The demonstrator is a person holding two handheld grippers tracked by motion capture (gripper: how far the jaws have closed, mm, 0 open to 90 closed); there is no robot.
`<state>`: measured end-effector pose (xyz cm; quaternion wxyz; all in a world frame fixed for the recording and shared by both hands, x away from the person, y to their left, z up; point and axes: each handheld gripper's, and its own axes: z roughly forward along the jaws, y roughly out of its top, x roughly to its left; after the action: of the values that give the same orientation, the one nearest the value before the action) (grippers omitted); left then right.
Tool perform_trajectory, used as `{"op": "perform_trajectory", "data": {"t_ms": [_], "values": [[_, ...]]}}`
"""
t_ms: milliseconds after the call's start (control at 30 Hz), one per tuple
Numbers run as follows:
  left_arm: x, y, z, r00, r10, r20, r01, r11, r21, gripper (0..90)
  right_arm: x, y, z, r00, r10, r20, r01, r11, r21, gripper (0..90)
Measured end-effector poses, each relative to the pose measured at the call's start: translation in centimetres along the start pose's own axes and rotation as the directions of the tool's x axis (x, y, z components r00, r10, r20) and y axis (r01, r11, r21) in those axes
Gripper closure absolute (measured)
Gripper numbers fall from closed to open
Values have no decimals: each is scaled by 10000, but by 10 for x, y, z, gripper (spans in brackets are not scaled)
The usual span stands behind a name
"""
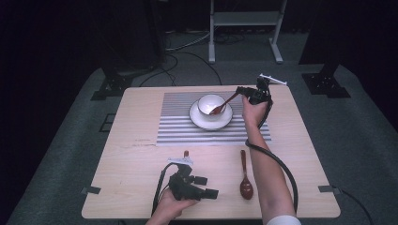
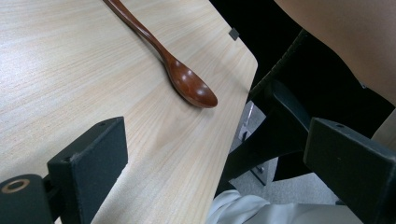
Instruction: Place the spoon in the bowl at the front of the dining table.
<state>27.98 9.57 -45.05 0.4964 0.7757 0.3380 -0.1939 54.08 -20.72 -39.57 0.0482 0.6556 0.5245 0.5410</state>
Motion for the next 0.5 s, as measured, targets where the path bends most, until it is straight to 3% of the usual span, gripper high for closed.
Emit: {"op": "perform_trajectory", "data": {"t_ms": [500], "values": [[0, 1, 1, 10000, 58, -22, -57, 10000, 53, 52, -5, -4, 0, 9994, 99, -338, -87, 9994, 347, 724]]}}
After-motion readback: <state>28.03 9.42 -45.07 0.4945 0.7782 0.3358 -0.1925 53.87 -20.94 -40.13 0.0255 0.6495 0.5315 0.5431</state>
